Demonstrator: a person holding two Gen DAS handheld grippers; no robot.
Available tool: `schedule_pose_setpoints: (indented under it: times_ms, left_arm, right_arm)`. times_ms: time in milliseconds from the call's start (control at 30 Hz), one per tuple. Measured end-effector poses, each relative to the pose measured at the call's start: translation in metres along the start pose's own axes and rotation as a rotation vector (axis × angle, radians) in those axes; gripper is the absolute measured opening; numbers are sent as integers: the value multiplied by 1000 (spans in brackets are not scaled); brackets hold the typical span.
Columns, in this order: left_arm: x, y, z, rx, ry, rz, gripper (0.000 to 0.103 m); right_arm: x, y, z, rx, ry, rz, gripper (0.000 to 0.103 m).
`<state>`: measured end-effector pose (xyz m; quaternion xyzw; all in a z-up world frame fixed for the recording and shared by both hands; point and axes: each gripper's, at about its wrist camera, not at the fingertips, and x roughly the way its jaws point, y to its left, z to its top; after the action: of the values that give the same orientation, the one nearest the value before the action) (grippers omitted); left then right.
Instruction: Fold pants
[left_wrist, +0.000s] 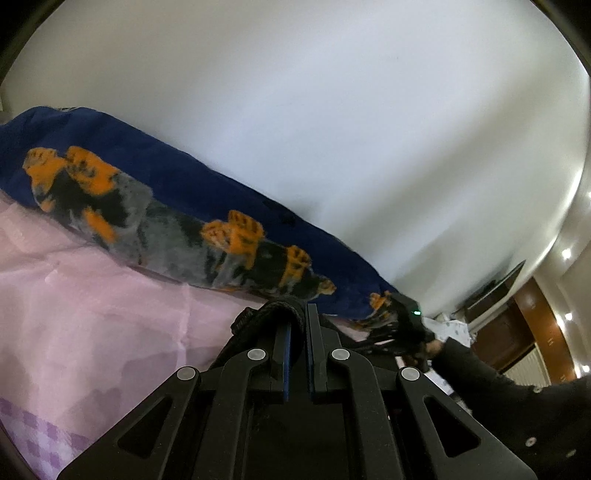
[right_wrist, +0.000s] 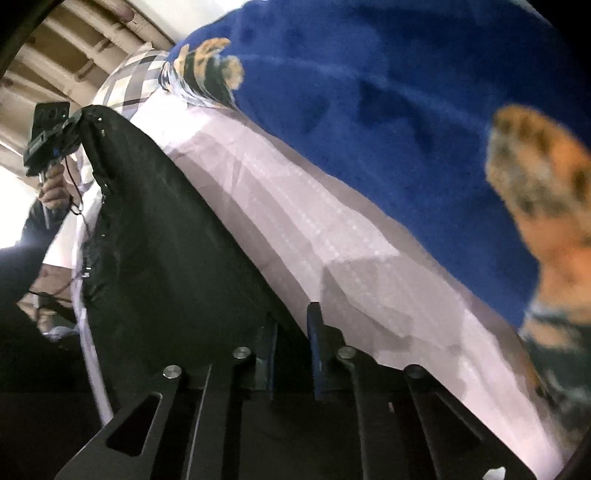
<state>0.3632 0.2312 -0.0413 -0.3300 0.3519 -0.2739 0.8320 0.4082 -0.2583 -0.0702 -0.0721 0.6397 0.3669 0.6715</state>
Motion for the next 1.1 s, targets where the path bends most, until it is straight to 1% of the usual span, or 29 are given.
schedule_pose_setpoints:
  times_ms: [33, 100, 233, 333, 400, 533, 633, 700, 800, 867, 1033, 1100]
  left_arm:
    - [-1, 0, 0, 1, 1, 10, 6]
    - [-5, -2, 0, 3, 3, 18, 6]
    - [-18, -14, -4, 27, 2, 26, 6]
    - [-32, -25, -11, 39, 8, 15, 6]
    - [-43, -32, -19, 51, 12, 12, 6]
    - [-69, -45, -48, 57, 36, 10, 6]
    - [-86, -52, -73, 59, 59, 15, 7]
    - [-98, -53, -91, 52, 75, 19, 7]
    - [-112, -51, -120, 49, 115, 52, 8]
    - [-118, -44, -139, 28, 146, 73, 9]
    - [-120, -23, -183, 17, 241, 177, 10]
    - [-114, -18, -198, 42, 286, 230, 10]
  right_arm:
    - [-3, 4, -1, -6, -10, -22, 10]
    - [-14, 20, -5, -19, -49, -101, 9]
    - [-42, 56, -24, -13, -136, -221, 9]
    - [-58, 91, -46, -15, -171, -285, 9]
    - [-66, 112, -63, -14, -191, -310, 8]
    - [-74, 152, -106, 39, -225, -300, 7]
    - [-67, 175, -136, 81, -232, -296, 7]
    - [-59, 189, -159, 118, -233, -269, 7]
    - [-46, 199, -182, 158, -227, -236, 7]
    - [-37, 203, -193, 185, -229, -221, 7]
    - [-12, 205, -207, 239, -223, -209, 7]
    - [-4, 205, -209, 256, -218, -217, 7]
